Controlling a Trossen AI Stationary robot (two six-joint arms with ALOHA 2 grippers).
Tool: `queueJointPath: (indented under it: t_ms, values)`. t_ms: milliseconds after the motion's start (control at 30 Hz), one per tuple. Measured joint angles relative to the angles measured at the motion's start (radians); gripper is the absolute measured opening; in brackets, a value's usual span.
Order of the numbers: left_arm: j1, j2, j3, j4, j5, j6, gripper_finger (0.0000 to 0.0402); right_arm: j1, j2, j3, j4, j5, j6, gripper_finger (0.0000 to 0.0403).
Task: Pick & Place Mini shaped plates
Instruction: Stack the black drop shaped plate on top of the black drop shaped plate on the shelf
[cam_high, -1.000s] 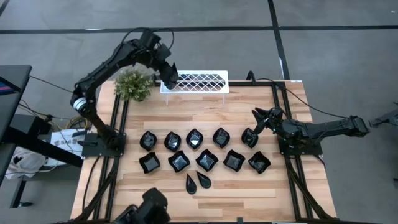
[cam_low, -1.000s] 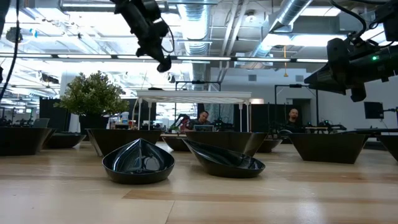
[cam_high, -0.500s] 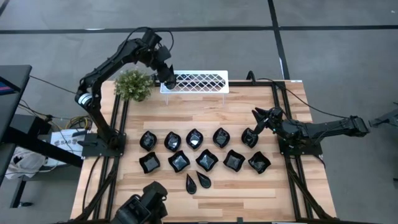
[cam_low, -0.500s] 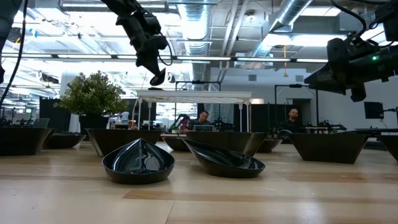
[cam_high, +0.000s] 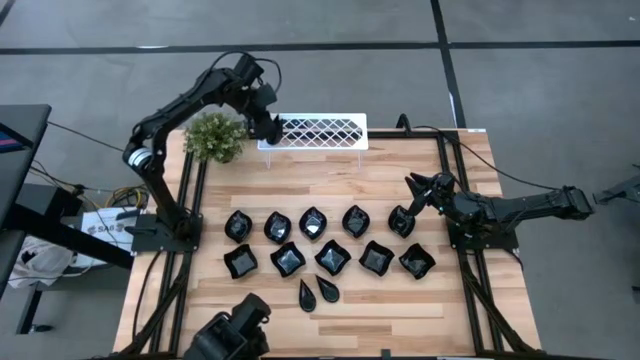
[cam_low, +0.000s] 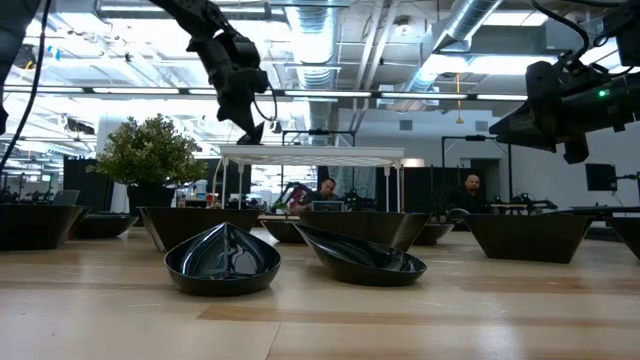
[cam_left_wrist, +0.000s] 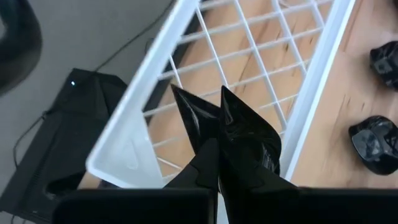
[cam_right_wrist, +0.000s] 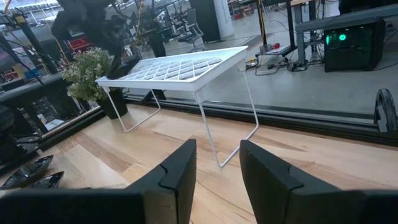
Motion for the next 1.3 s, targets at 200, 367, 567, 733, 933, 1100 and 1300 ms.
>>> queueJointPath:
  t_ms: [200,367,567,733,933,1100,1300]
  values:
    - [0.0,0.007,-0.003,0.011,0.001,-0.009,0.0006,0.0,0.0,0.0,0.0,0.0,0.0,0.0119]
    - [0.003,0.007,-0.003,0.011,0.001,-0.011,0.0005,0.0,0.0,0.0,0.0,0.0,0.0,0.0119]
    - [0.002,0.007,-0.003,0.011,0.001,-0.011,0.0008,0.0,0.0,0.0,0.0,0.0,0.0,0.0119]
    - [0.003,0.007,-0.003,0.018,0.001,-0.01,0.0009,0.0,0.0,0.0,0.0,0.001,0.0,0.0119]
    - [0.003,0.007,-0.003,0.023,-0.007,0.007,0.001,0.0,0.0,0.0,0.0,0.001,0.0,0.0119]
    - [0.003,0.007,-0.003,0.023,-0.01,0.008,0.0011,0.0,0.0,0.0,0.0,0.001,0.0,0.0119]
    - [0.003,0.007,-0.003,0.027,-0.023,0.007,0.0045,0.0,0.0,0.0,0.0,0.001,0.0,0.0119]
